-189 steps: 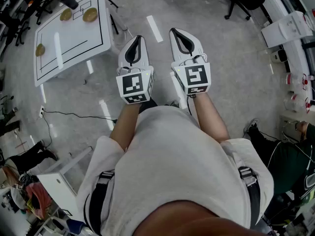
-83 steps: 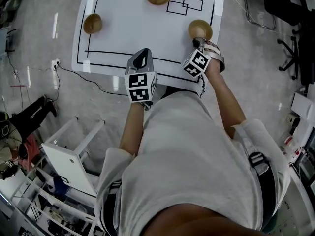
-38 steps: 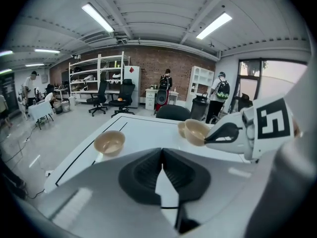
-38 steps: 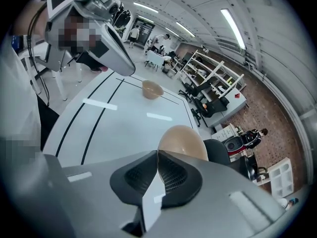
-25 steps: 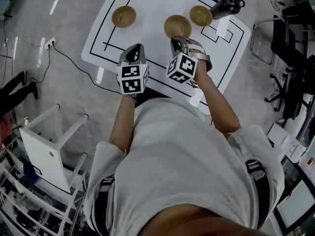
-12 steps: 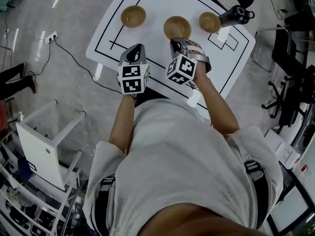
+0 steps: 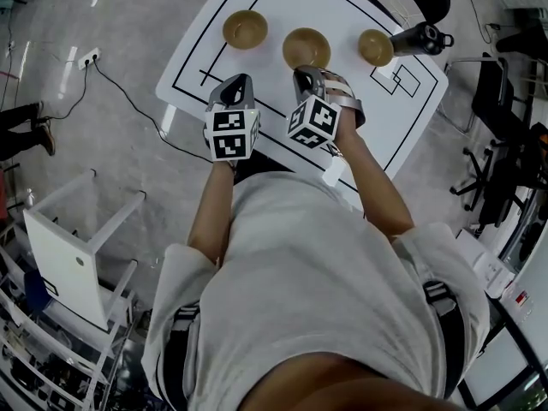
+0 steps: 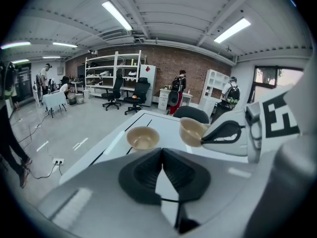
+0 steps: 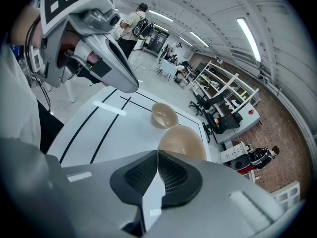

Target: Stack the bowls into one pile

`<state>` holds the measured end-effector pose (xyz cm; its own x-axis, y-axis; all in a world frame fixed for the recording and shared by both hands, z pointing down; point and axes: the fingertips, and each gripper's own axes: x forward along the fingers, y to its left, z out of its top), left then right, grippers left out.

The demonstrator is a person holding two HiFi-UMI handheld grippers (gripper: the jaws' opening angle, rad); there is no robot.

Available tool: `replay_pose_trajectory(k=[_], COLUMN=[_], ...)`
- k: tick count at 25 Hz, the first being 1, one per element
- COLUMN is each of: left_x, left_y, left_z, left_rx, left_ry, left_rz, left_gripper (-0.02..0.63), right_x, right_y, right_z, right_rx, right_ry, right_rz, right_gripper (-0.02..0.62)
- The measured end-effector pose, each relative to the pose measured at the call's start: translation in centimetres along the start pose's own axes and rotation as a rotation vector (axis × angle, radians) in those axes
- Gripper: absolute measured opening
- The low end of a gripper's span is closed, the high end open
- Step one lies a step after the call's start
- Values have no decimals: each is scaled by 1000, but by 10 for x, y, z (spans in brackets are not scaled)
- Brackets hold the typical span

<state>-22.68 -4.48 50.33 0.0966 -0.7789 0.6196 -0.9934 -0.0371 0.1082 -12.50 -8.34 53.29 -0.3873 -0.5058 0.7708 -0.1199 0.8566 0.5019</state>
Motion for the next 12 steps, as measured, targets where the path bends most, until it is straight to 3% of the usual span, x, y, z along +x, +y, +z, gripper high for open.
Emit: replay_pose_trajectory(k=[12], left_x=[10], left_y=[37], left_z=[13], left_rx=[-17], left_ry=[-16], left_rz=[7], left_gripper=[3], right_x=[13], right_y=[-6], right_z=[43], right_rx=[-29], right_ry=[-24], right_rz=[1], right_gripper=[12])
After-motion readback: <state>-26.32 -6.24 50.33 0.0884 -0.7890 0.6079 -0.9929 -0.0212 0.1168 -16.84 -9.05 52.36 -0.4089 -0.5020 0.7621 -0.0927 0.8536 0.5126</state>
